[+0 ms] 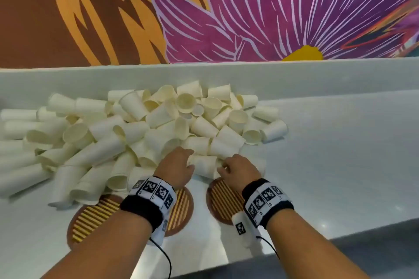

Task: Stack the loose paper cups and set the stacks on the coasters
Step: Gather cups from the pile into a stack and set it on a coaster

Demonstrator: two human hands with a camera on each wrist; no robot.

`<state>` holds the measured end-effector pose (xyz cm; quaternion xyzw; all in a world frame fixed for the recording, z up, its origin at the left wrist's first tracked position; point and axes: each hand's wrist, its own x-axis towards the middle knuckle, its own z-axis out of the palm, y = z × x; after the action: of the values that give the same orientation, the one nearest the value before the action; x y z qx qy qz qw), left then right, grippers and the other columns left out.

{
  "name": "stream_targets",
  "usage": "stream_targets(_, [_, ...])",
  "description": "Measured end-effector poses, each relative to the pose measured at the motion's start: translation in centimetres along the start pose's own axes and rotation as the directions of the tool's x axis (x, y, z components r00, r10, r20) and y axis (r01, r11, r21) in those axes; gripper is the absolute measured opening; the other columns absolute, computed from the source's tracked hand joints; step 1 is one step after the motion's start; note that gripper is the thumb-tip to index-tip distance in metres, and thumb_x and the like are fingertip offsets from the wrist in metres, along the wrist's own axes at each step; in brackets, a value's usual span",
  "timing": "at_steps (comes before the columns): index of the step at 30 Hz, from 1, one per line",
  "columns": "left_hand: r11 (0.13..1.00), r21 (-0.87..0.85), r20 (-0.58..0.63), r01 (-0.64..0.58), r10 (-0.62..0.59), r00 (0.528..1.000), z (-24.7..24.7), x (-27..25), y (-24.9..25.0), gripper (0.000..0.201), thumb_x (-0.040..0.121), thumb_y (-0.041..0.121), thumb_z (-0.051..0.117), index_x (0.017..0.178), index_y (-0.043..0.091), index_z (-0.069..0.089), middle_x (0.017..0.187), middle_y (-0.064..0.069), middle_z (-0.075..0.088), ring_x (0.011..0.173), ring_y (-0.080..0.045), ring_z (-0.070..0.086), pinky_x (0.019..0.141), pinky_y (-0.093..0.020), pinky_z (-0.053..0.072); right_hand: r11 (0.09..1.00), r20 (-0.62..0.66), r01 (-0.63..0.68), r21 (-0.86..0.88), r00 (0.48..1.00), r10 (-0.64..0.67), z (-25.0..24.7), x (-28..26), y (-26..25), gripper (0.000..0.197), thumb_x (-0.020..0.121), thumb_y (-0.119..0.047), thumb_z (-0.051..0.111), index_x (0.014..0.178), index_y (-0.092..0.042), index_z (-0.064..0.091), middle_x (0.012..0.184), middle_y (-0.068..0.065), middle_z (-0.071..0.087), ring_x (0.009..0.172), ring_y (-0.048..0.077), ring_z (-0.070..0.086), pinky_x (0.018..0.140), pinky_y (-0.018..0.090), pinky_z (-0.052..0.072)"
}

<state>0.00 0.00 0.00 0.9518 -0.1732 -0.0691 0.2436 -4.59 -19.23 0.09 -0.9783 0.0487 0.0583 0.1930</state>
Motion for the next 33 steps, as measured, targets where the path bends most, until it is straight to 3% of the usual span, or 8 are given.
stream_targets(5, [1.000, 0.002, 0.017, 0.014, -0.014, 1.000, 2.1, 0.0, -0.2, 0.052, 0.093, 0.024, 0.057, 0.142, 0.018, 0.044, 0.140, -0.005, 0.045, 0.129, -0.020, 0.044, 0.107, -0.028, 0.033, 0.997, 0.107, -0.042, 0.063, 0.994, 0.035, 1.5, 1.4, -0.2, 0.040, 0.090, -0.049, 0.052, 0.102, -0.014, 0.067, 0.098, 0.004, 0.065, 0.091, 0.022, 0.061, 0.078, 0.032, 0.049])
stream_targets(11, [0.998, 0.016, -0.027, 0.056, -0.055, 0.998, 3.4, 0.4, -0.3, 0.061, 0.090, 0.018, 0.060, 0.146, 0.019, 0.038, 0.134, -0.006, 0.040, 0.120, -0.022, 0.048, 0.102, -0.029, 0.038, 0.995, 0.123, -0.023, 0.098, 0.992, 0.010, 2.8, 3.3, -0.4, 0.037, 0.091, -0.044, 0.051, 0.104, -0.011, 0.063, 0.101, 0.006, 0.065, 0.095, 0.025, 0.062, 0.077, 0.031, 0.047])
stream_targets(16, [0.996, 0.019, -0.040, 0.085, -0.085, 0.996, 4.0, 0.9, -0.6, 0.067, 0.088, 0.013, 0.060, 0.148, 0.018, 0.032, 0.131, -0.009, 0.039, 0.117, -0.025, 0.048, 0.103, -0.029, 0.037, 0.993, 0.102, -0.004, 0.121, 0.995, -0.009, 3.3, 3.9, -0.5, 0.033, 0.093, -0.035, 0.049, 0.114, -0.011, 0.060, 0.109, 0.009, 0.065, 0.099, 0.027, 0.062, 0.085, 0.035, 0.050])
stream_targets(23, [0.998, -0.015, -0.083, 0.064, -0.065, 0.994, 4.3, 1.4, -0.8, 0.066, 0.085, 0.013, 0.065, 0.145, 0.016, 0.039, 0.127, -0.011, 0.042, 0.115, -0.027, 0.050, 0.102, -0.030, 0.038, 0.994, -0.018, 0.070, 0.079, 0.997, -0.069, 0.4, 3.3, -0.7, 0.017, 0.093, -0.027, 0.045, 0.095, -0.014, 0.055, 0.088, 0.003, 0.058, 0.090, 0.025, 0.060, 0.069, 0.030, 0.044])
stream_targets(26, [0.996, -0.001, -0.062, 0.085, -0.085, 0.994, 4.2, 1.7, -0.7, 0.070, 0.083, 0.024, 0.068, 0.146, 0.017, 0.037, 0.130, -0.009, 0.039, 0.118, -0.025, 0.048, 0.102, -0.029, 0.039, 0.994, -0.088, 0.107, 0.039, 0.991, -0.103, -1.7, 2.9, -0.8, 0.019, 0.097, -0.027, 0.040, 0.101, -0.015, 0.054, 0.098, 0.006, 0.063, 0.093, 0.026, 0.059, 0.068, 0.030, 0.040])
stream_targets(29, [0.997, 0.008, -0.084, 0.072, -0.071, 0.994, 4.1, 1.9, -0.2, 0.087, 0.073, 0.046, 0.075, 0.147, 0.021, 0.036, 0.133, -0.007, 0.038, 0.122, -0.023, 0.044, 0.101, -0.034, 0.042, 0.988, -0.163, 0.136, 0.069, 0.979, -0.123, -3.0, 2.8, -0.8, 0.017, 0.096, -0.025, 0.043, 0.101, -0.013, 0.055, 0.096, 0.007, 0.064, 0.090, 0.027, 0.059, 0.068, 0.031, 0.042])
stream_targets(31, [0.998, 0.026, -0.098, 0.058, -0.056, 0.994, 3.9, 2.4, 0.5, 0.095, 0.063, 0.059, 0.074, 0.144, 0.026, 0.038, 0.134, -0.004, 0.042, 0.122, -0.023, 0.044, 0.100, -0.041, 0.044, 0.983, -0.171, 0.132, 0.129, 0.979, -0.109, -3.3, 2.7, -0.8, 0.017, 0.096, -0.022, 0.045, 0.103, -0.011, 0.056, 0.096, 0.009, 0.065, 0.091, 0.027, 0.059, 0.072, 0.034, 0.046])
stream_targets(33, [0.999, 0.023, -0.088, 0.030, -0.028, 0.996, 4.2, 2.9, 1.2, 0.087, 0.058, 0.066, 0.069, 0.134, 0.033, 0.045, 0.123, 0.001, 0.053, 0.112, -0.022, 0.051, 0.091, -0.043, 0.048, 0.970, -0.141, 0.122, 0.211, 0.986, -0.094, -3.2, 2.6, -0.7, 0.019, 0.096, -0.020, 0.046, 0.106, -0.010, 0.059, 0.099, 0.011, 0.066, 0.095, 0.028, 0.059, 0.080, 0.037, 0.048])
